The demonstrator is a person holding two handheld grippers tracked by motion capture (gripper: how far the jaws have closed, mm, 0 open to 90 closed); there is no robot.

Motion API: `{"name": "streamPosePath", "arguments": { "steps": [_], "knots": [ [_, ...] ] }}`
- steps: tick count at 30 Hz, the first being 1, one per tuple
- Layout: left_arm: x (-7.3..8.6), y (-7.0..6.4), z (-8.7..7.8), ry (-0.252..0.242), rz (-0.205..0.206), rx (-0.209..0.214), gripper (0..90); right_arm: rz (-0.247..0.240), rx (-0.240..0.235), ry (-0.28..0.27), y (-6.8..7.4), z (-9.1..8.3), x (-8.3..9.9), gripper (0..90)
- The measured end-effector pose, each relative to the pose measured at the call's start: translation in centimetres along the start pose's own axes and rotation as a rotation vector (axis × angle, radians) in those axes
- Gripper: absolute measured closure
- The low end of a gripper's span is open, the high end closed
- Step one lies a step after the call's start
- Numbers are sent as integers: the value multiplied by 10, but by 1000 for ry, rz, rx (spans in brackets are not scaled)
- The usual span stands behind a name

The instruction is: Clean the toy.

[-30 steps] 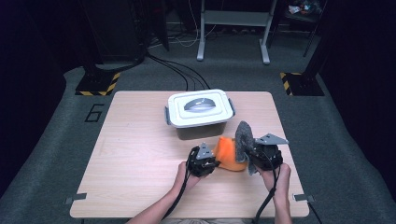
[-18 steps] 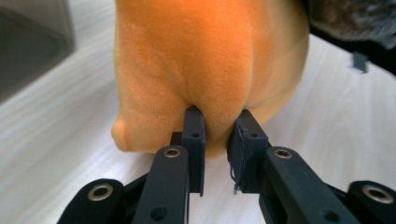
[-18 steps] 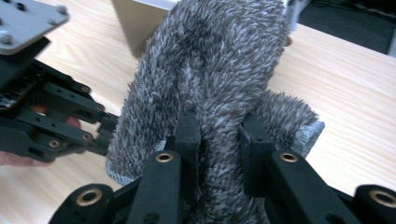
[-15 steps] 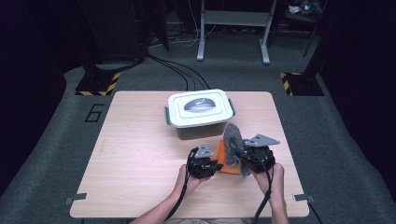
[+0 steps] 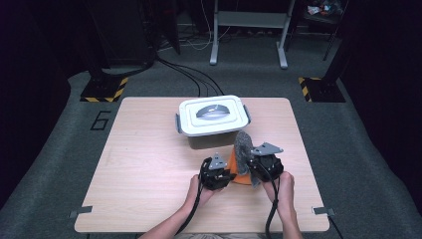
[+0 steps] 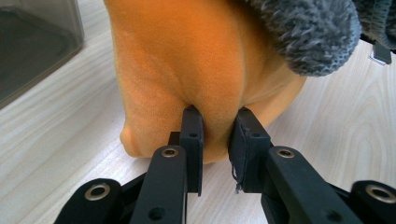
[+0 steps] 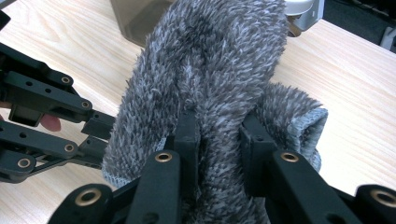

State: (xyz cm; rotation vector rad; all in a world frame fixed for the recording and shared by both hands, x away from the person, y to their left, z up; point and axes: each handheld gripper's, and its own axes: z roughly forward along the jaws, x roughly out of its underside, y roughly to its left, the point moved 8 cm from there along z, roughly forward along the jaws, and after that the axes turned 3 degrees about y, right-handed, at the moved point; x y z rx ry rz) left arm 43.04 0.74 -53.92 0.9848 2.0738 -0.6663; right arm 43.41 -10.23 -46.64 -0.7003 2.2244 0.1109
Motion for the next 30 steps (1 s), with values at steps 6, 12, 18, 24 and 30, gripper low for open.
{"name": "streamPosePath", "arguments": {
  "steps": [6,12,18,24,30],
  "knots": [
    [1,1,0,5,5,4,759,4,6,-2,-3,-1,1,723],
    [1,2,-1,10,17,1,759,12,17,-4,-9,-3,5,723],
    [1,2,-1,9,10,4,759,36,37,-2,-20,-5,11,724],
    [1,2,0,2,10,4,758,87,55,22,-32,-6,23,723],
    [1,2,0,5,13,6,757,114,72,41,-42,-4,33,723]
  ]
}}
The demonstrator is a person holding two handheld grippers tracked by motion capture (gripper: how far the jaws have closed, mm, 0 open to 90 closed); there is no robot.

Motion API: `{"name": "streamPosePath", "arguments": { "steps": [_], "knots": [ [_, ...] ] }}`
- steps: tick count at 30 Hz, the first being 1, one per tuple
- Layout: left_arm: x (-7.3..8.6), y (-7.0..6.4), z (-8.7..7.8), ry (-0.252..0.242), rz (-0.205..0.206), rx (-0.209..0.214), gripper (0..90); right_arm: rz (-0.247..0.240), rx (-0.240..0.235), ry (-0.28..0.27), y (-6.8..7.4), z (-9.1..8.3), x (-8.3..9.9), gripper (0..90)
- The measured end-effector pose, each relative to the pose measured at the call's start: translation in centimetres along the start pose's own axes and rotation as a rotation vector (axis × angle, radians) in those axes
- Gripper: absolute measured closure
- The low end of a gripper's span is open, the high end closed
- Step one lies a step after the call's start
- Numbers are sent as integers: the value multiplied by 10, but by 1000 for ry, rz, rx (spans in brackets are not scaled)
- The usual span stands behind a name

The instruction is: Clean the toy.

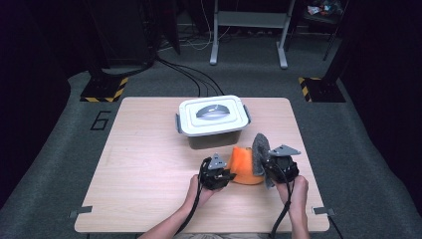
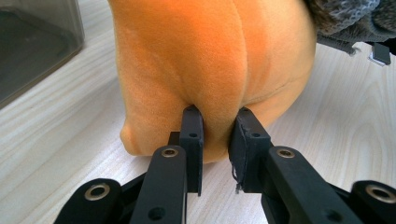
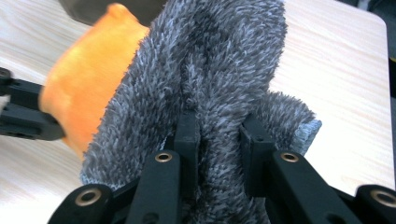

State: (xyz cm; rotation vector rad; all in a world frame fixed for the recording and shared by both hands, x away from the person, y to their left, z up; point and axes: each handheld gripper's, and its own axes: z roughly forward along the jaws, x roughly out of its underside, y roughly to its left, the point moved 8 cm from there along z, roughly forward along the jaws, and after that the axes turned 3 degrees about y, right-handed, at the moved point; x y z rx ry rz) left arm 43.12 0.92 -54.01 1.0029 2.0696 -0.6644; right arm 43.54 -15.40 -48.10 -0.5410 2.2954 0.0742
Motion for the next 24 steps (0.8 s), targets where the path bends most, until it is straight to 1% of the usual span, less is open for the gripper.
{"name": "streamPosePath", "arguments": {
  "steps": [2,3,5,6,8,11,15,16,17,18,19,20,24],
  "knots": [
    [0,0,0,1,1,0,757,5,2,5,-2,1,2,723],
    [0,0,0,0,6,-2,757,22,7,17,-5,2,6,723],
    [0,0,0,0,3,-2,757,28,10,20,-8,5,9,723],
    [0,0,0,0,3,-1,757,35,12,32,-10,5,11,722],
    [0,0,0,-2,4,-7,757,39,11,39,-13,8,15,723],
    [-1,0,1,-6,4,-8,757,68,14,61,-17,13,21,722],
    [-1,0,0,-2,5,-3,756,81,15,81,-21,20,27,722],
    [-1,-1,0,-3,6,-3,756,96,5,90,-23,24,31,721],
    [-1,0,0,-3,5,-3,756,96,4,98,-24,24,32,721],
    [-1,0,0,-3,5,-4,756,101,10,112,-26,27,35,721],
    [-1,0,0,-3,5,-4,756,101,10,112,-26,27,35,721],
    [-1,0,0,-3,5,-4,756,99,10,136,-28,32,40,720],
    [-1,0,0,-4,4,-10,756,117,10,170,-30,41,48,719]
  ]
}}
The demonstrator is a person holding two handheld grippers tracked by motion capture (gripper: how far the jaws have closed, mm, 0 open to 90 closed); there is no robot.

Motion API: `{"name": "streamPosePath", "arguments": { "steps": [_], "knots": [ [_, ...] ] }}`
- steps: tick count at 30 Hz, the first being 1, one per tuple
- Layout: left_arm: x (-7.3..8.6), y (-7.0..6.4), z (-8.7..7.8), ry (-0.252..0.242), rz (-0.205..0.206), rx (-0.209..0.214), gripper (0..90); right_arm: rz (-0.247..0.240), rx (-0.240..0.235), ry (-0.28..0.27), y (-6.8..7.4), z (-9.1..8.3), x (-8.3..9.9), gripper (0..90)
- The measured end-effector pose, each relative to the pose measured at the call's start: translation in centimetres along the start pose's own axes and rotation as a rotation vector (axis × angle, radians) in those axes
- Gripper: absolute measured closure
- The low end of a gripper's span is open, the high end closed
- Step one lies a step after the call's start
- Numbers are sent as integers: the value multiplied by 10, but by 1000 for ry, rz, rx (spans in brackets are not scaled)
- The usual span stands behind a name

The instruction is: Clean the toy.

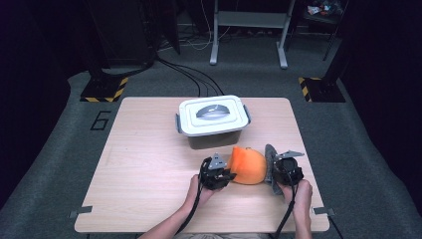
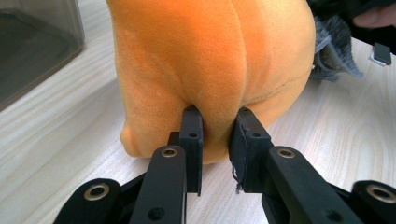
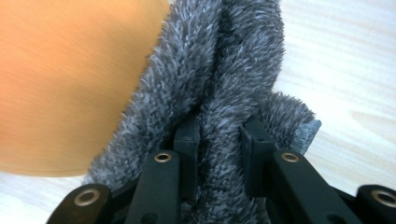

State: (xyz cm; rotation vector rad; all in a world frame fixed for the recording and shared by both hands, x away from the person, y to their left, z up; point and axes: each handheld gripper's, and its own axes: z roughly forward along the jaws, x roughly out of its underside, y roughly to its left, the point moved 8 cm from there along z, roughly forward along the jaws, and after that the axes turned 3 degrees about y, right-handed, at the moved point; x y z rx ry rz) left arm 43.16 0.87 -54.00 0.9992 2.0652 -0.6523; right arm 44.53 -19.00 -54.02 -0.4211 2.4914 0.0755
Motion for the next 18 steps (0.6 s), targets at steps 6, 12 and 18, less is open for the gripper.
{"name": "streamPosePath", "arguments": {
  "steps": [6,12,18],
  "knots": [
    [0,1,0,-1,-5,1,755,13,10,-6,-5,-2,2,726],
    [1,1,-1,1,-5,-2,756,4,34,-120,-9,-42,-13,727],
    [1,1,0,0,-1,-6,756,-49,-33,-224,10,-77,-35,725]
  ]
}}
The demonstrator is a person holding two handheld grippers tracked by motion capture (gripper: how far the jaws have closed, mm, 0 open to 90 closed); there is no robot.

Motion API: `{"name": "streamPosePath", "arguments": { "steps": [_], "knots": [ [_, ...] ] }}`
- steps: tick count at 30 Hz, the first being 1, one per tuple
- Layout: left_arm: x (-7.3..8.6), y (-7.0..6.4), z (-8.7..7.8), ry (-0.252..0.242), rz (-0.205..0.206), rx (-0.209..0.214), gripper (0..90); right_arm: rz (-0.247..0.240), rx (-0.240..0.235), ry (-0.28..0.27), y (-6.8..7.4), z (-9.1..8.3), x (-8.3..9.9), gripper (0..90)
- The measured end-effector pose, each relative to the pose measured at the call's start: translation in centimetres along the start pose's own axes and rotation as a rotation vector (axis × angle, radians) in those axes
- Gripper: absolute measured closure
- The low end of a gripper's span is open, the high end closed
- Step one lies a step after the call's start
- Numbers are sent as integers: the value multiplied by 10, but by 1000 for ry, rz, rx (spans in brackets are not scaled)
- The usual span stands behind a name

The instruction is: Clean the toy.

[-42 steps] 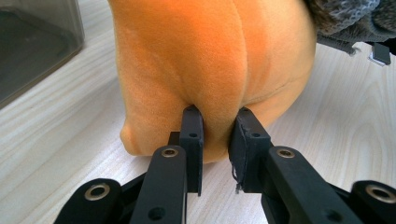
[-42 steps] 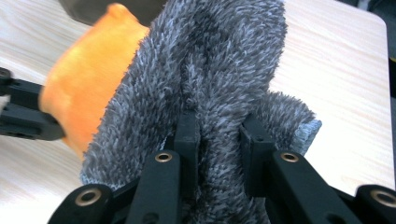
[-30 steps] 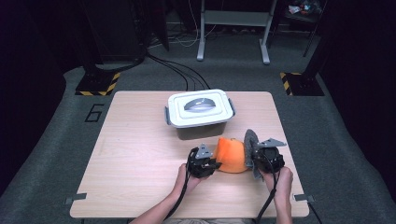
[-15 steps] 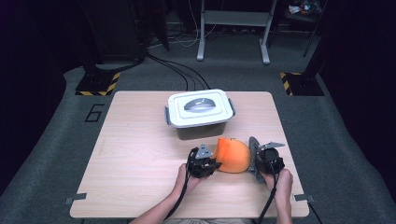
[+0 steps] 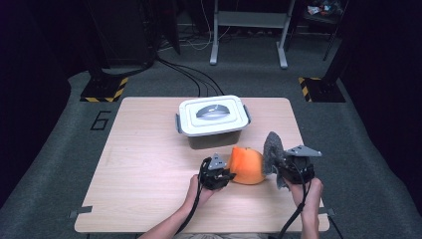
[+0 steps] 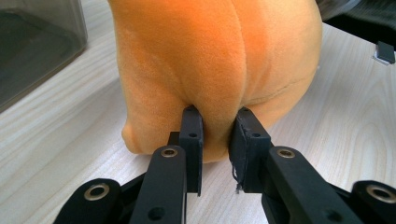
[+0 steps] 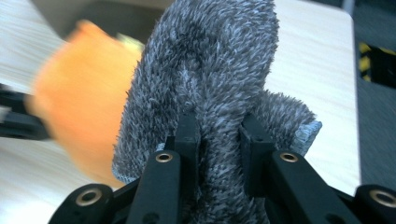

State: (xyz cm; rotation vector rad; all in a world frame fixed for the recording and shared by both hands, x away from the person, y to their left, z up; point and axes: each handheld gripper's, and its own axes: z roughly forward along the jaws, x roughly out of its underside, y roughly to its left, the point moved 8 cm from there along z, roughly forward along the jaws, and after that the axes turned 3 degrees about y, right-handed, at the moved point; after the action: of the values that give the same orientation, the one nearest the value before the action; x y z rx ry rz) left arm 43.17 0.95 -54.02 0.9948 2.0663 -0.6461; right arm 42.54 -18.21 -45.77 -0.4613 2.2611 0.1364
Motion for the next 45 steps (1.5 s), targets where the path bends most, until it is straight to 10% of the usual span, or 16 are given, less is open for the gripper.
{"name": "streamPosePath", "arguments": {
  "steps": [17,26,45],
  "knots": [
    [1,-2,0,13,34,-10,757,-173,-101,44,72,27,-29,718],
    [0,-3,1,8,39,-8,758,-188,-40,49,61,28,-24,721],
    [-1,-3,1,8,43,-11,757,-42,9,96,18,31,8,721]
  ]
}}
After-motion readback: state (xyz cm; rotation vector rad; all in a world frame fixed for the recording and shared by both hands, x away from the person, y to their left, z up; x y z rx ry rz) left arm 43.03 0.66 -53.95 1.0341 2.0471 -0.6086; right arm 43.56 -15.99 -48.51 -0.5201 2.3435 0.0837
